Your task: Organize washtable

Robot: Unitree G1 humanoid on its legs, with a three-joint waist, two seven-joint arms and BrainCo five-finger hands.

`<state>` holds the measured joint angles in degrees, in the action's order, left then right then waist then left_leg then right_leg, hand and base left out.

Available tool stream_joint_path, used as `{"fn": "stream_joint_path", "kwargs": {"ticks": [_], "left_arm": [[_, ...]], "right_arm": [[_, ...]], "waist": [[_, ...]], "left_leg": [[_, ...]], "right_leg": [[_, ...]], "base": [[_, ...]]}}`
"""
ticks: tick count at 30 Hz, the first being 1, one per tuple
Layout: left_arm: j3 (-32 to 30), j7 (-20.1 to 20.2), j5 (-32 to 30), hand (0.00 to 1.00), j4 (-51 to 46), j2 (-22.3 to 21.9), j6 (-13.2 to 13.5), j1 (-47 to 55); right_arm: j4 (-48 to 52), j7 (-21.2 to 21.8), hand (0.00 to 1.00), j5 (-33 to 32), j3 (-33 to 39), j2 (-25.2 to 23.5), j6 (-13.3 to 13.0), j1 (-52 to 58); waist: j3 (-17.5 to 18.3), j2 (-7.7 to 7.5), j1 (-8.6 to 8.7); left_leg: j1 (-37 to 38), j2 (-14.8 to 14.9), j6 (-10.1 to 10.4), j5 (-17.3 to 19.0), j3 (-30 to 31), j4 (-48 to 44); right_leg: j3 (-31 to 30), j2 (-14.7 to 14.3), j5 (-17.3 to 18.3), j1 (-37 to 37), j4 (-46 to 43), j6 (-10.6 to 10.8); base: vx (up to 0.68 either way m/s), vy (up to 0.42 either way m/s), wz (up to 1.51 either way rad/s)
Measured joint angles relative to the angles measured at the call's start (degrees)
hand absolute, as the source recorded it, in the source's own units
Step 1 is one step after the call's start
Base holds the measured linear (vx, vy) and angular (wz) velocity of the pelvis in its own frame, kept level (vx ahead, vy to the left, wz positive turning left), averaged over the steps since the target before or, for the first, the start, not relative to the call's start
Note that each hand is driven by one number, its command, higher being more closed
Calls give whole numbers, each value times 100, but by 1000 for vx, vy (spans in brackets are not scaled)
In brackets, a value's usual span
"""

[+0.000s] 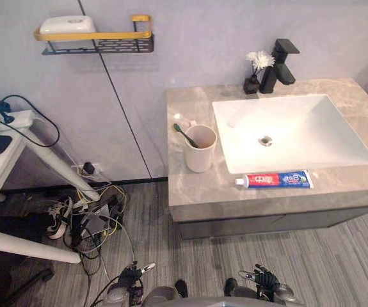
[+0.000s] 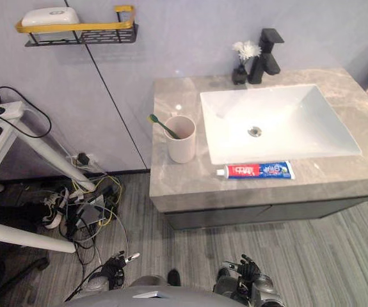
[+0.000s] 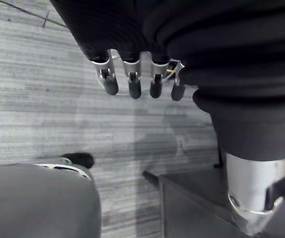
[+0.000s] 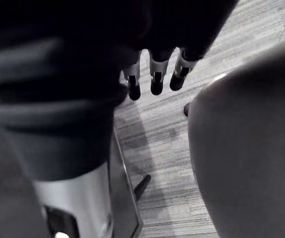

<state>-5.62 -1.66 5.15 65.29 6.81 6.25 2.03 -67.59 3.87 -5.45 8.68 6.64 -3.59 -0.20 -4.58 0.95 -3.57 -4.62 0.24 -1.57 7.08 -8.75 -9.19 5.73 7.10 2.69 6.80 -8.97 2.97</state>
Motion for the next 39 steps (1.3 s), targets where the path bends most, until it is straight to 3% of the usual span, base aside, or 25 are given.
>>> {"fn": "stream_joint_path", "kwargs": {"ticks": [1, 2, 8, 11, 19, 22, 24, 27, 29, 35, 38, 39], "left_arm": [[-77, 0, 103, 0, 2, 8, -14, 54], [-151, 1, 121, 0, 18, 24, -56, 104], [-188, 2, 113, 0, 108, -5, -94, 234], [-317, 3, 108, 0, 203, -10, -96, 257], [-504, 9, 104, 0, 227, -11, -96, 282], [-639, 9, 590, 0, 270, -25, -95, 285], [-700, -15, 1239, 0, 176, -92, -70, 255], [-813, -231, 2404, 0, -1173, -371, 82, 522], [-908, -397, 2648, 0, -2537, -435, 285, 606], [-2133, -1058, 2203, 0, -5038, -297, 749, 428], [-2284, -1310, 1851, 0, -5887, -227, 755, 428], [-2289, -1420, 1530, 0, -6593, -220, 754, 423]], "right_arm": [[-5, 7, 0, 4, -5, -26, 2, 4], [-26, 22, 0, 41, -20, -43, 6, 51], [-15, 37, 0, 277, -360, 18, -4, 118], [-19, 43, 0, 468, -362, 24, -3, 140], [-65, 3, 0, 496, -44, -17, 2, 216], [-146, -43, 0, 492, 277, -69, 1, 247], [-192, -87, 0, 463, 435, -70, -2, 254], [-168, -175, 0, 433, 502, -79, -21, 336], [-126, -222, 0, 433, 494, -79, -84, 386], [11, -265, 0, 431, 488, 46, -91, 600], [11, -259, 0, 428, 490, 109, -78, 653], [4, -245, 0, 427, 492, 117, -77, 663]], "waist": [[37, -61, -12], [74, -103, -3], [138, -101, -2], [149, -115, -2], [202, -183, 5], [227, -227, 10], [226, -227, 19], [222, -213, -8], [242, -178, -20], [406, -49, -18], [425, -4, -39], [431, 1, -59]], "left_leg": [[4, -10, 45, -61, -5, 81], [62, 0, 143, -197, 44, 242], [364, 249, 435, -532, 362, 799], [395, 321, 497, -578, 449, 885], [595, 230, 494, -586, 663, 991], [597, 187, 489, -586, 788, 989], [626, 135, 471, -596, 884, 984], [694, 86, 457, -603, 944, 996], [682, 75, 432, -619, 996, 1054], [603, 71, 420, -654, 998, 1134], [599, 61, 388, -683, 1046, 1132], [589, 59, 391, -684, 1054, 1108]], "right_leg": [[41, 0, 3, -62, 194, 17], [147, -33, -61, -174, 477, 181], [420, -388, -215, -592, 1042, 57], [468, -500, -299, -707, 1261, -17], [705, -462, -344, -1056, 1412, -60], [828, -414, -318, -1114, 1412, -29], [928, -371, -301, -1194, 1412, -5], [995, -314, -290, -1288, 1412, -4], [1042, -305, -272, -1277, 1414, -2], [1066, -301, -262, -1165, 1416, 6], [1077, -302, -275, -1188, 1416, 1], [1082, -298, -272, -1183, 1416, -2]], "base": [[-165, -318, 4], [-145, -296, 8], [-112, -266, 19], [-17, -116, 7], [60, -19, 15], [44, 14, 25], [22, 29, 26], [-14, 36, 14], [-41, 26, 11], [-2, 4, 1], [57, -16, 8], [48, -19, 5]]}}
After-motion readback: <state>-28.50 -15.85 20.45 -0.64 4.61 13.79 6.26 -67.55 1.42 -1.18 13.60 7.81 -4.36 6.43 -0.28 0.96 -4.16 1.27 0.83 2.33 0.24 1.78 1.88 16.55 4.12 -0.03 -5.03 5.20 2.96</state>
